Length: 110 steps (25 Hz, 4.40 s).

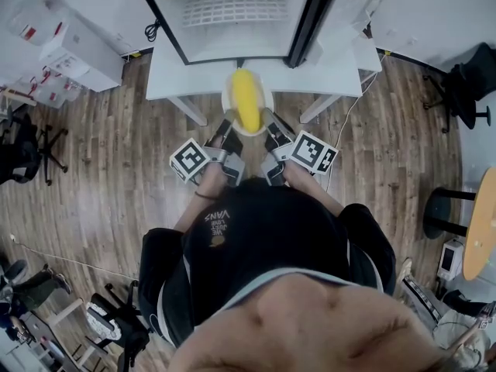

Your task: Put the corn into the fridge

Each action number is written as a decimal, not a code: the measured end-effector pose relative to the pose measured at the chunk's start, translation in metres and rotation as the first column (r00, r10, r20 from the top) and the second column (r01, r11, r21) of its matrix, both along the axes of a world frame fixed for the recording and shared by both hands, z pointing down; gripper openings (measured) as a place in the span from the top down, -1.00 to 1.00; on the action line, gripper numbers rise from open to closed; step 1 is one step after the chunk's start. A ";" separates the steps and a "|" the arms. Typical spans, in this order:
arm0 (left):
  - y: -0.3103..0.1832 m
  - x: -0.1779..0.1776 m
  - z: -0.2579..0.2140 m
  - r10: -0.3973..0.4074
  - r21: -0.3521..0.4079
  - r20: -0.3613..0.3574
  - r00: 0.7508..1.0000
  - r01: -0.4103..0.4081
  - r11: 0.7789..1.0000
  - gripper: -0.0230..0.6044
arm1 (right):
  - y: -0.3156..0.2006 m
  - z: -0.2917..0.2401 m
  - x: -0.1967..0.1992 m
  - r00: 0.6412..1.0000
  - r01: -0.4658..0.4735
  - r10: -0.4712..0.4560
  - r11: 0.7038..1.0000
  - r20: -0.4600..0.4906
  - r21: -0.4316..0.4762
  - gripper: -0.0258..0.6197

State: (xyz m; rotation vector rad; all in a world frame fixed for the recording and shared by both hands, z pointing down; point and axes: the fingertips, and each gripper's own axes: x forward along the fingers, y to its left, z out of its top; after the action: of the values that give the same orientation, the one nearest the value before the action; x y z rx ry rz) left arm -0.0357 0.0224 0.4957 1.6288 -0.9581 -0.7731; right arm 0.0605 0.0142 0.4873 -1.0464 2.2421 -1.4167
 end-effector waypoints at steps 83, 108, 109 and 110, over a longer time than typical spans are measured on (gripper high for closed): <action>-0.228 -0.062 -0.024 0.219 0.013 0.015 0.976 -0.219 0.976 0.79 | -0.209 -0.016 -0.064 0.979 -0.203 0.202 0.979 0.020 0.009 0.81; -0.270 -0.046 -0.015 0.150 -0.015 0.001 0.989 -0.150 0.989 0.79 | -0.259 -0.010 -0.047 0.990 -0.142 0.142 0.990 0.009 -0.011 0.81; -0.270 -0.047 -0.013 0.144 -0.025 0.003 0.990 -0.144 0.989 0.79 | -0.259 -0.010 -0.047 0.990 -0.139 0.139 0.990 0.009 -0.013 0.81; -0.270 -0.048 -0.013 0.139 -0.030 0.003 0.990 -0.139 0.990 0.79 | -0.260 -0.009 -0.047 0.991 -0.136 0.136 0.991 0.009 -0.016 0.81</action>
State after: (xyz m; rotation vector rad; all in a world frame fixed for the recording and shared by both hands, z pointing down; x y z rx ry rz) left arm -0.0837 -0.2475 0.4832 1.6532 -0.8465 -0.6565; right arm 0.0133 -0.2461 0.4778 -1.1701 2.1121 -1.3804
